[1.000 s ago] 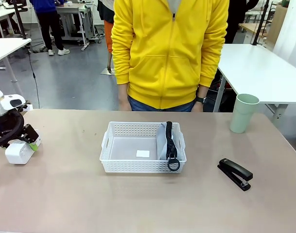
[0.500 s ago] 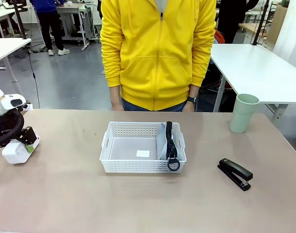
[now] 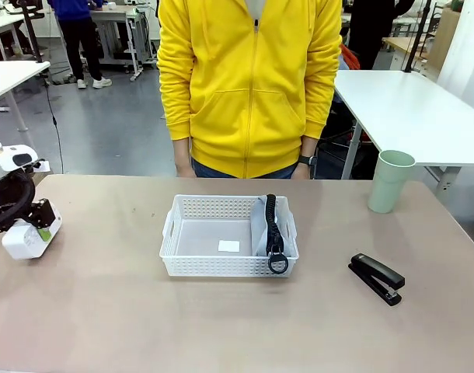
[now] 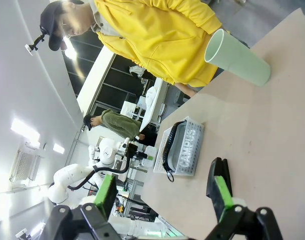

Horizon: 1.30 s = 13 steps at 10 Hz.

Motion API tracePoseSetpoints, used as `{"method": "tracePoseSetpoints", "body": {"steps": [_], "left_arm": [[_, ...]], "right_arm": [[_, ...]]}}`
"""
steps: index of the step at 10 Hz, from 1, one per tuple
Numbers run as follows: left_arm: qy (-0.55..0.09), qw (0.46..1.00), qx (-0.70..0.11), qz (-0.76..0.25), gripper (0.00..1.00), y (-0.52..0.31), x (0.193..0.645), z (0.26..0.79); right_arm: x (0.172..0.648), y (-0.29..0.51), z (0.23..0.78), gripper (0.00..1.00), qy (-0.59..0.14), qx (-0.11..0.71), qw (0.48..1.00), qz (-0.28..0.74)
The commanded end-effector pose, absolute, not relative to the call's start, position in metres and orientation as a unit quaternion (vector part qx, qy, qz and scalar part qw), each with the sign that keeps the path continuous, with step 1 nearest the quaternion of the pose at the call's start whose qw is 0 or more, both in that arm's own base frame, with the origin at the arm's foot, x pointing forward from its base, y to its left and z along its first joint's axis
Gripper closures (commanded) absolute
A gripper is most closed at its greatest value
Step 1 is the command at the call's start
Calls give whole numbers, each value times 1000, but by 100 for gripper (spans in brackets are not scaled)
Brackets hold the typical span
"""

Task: Efficiently arrange items inside the basket to fit them all.
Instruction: Pick up the Digital clock and place it inside the Organizing basket.

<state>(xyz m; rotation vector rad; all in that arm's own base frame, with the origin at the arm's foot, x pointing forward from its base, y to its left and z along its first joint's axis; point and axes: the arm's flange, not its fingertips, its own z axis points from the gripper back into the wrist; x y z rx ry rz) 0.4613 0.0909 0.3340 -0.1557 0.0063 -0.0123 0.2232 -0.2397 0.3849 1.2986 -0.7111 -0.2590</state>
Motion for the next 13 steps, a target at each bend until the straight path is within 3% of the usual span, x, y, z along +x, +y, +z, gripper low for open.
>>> {"method": "tracePoseSetpoints", "body": {"steps": [1, 5, 7, 8, 9, 13], "left_arm": [[-41, 992, -116, -7, 100, 88, 423, 375], [-204, 945, -255, -23, 100, 122, 326, 483], [-292, 910, -293, -25, 100, 142, 299, 501], [-300, 901, -311, -41, 100, 148, 293, 502], [-262, 915, -305, -24, 100, 149, 298, 501], [-284, 915, -287, -12, 100, 150, 292, 521]], "right_arm": [[224, -240, 390, 0, -326, 592, 728, -117], [224, -240, 390, 0, -326, 592, 728, -117], [224, -240, 390, 0, -326, 592, 728, -117], [224, -240, 390, 0, -326, 592, 728, -117], [224, -240, 390, 0, -326, 592, 728, -117], [224, -240, 390, 0, -326, 592, 728, -117]]}}
